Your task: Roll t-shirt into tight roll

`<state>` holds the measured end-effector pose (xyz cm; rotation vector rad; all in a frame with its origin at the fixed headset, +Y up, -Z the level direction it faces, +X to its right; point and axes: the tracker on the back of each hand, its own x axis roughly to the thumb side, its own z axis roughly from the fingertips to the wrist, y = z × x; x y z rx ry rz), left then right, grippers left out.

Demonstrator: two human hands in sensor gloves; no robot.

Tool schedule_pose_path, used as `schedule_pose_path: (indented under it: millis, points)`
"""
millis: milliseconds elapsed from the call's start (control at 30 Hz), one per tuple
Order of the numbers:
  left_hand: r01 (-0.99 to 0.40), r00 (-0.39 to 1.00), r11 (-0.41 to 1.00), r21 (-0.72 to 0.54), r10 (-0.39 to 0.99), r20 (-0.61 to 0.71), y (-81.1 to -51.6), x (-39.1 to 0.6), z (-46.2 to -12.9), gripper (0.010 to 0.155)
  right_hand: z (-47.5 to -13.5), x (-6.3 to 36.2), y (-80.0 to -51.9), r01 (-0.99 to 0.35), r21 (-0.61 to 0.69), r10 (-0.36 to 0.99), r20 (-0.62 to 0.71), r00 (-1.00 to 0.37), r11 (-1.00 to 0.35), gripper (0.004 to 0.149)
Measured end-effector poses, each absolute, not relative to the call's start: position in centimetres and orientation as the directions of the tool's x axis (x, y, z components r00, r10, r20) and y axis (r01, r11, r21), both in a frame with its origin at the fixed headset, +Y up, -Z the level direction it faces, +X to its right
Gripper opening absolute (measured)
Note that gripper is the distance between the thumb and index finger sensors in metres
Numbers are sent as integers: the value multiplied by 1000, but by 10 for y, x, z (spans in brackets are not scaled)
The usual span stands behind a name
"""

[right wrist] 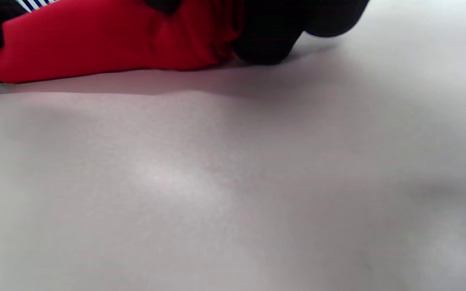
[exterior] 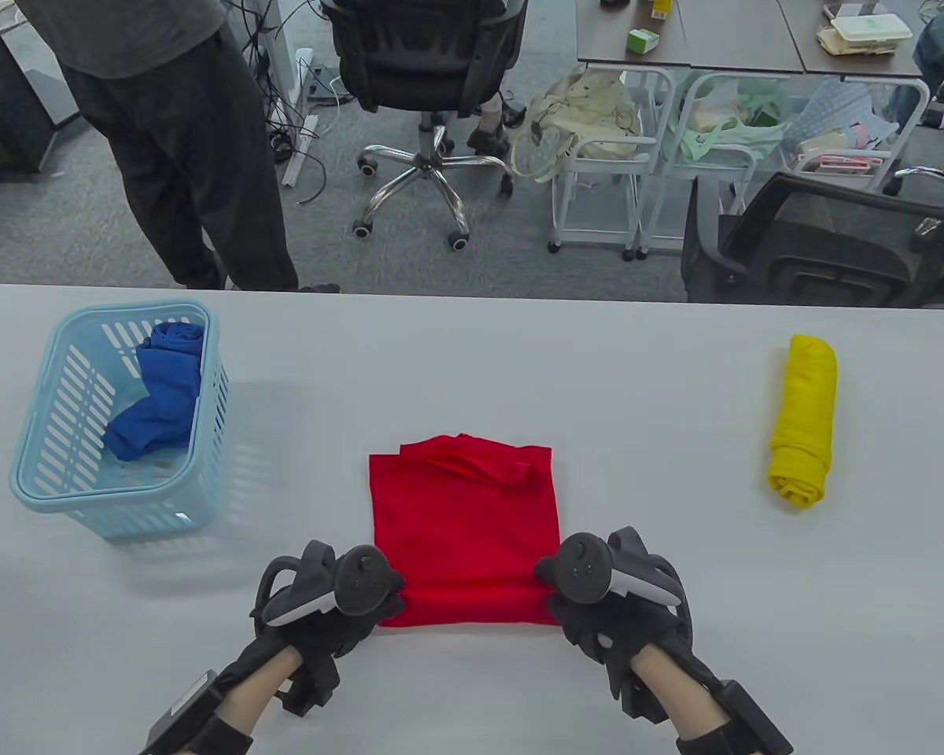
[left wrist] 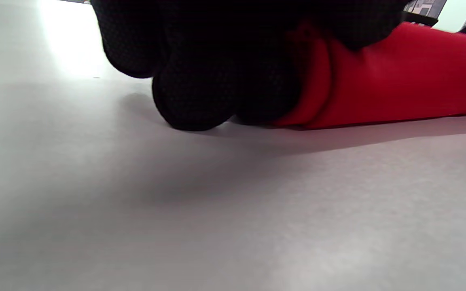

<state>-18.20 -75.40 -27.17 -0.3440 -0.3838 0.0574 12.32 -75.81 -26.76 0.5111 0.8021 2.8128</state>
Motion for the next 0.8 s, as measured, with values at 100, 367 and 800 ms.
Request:
schedule_pose_path:
  millis: [100, 367, 800]
  points:
    - [112, 944, 959, -260, -21, 328, -752, -184, -268, 52, -268, 126, -760, -85, 544, 255, 245, -935, -834, 70]
    - [177, 852, 983, 47, -177, 493, -730, -149, -233, 59, -268, 126, -761, -84, 545, 254, 245, -936, -834, 70]
    - [312, 791, 949, -38, -238, 563, -758, -140, -238, 64, -250, 126, -721, 138, 230, -77, 256, -964, -963, 66]
